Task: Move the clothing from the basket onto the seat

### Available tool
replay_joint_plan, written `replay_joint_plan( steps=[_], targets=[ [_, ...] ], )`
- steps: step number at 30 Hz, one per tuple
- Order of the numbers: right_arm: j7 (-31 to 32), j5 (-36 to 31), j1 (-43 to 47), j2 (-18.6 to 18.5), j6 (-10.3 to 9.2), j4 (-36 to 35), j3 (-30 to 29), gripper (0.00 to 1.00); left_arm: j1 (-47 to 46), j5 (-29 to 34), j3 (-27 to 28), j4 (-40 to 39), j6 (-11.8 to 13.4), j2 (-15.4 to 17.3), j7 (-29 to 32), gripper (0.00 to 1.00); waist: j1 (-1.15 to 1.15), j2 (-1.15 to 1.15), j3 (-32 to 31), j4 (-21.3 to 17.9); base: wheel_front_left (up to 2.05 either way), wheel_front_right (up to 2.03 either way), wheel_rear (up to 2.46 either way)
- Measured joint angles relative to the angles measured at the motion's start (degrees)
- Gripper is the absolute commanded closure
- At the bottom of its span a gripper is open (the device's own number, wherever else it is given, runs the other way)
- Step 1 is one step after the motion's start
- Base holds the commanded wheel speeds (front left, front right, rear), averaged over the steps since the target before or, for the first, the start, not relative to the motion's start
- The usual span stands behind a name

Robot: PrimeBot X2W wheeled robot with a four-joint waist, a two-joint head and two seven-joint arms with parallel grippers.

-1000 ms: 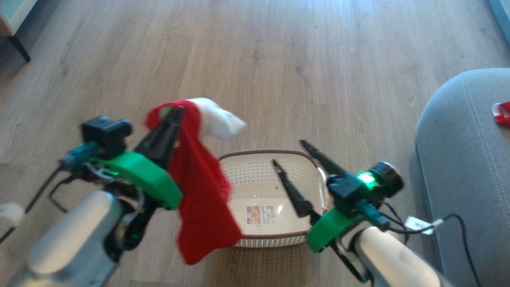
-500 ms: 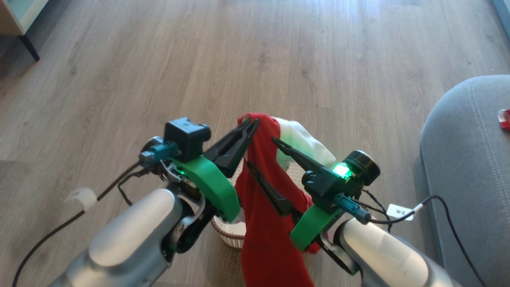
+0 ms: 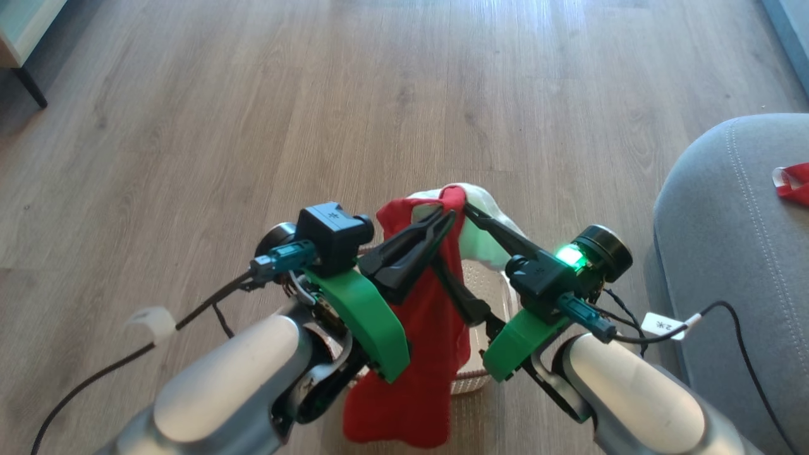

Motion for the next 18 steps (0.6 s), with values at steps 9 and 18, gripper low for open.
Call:
replay_joint_plan(
  steps=[9,18],
  targets=[
    [1.04,0.29,0.01,-0.2,0.0,-0.22,-0.77,1.0,0.01,-0.3,-1.0,-1.99,0.03,-0.01,1.31,1.0,0.0,0.0,0.15,-0.13,0.0,0.0,0.0],
    [2.16,1.49,0.62,-0.58,0.0,-0.29,-1.43,1.0,0.35,-0.46,-0.98,-1.14,0.55,0.26,1.22,0.69,0.0,0.0,0.63,-0.64,0.0,0.0,0.0]
  ],
)
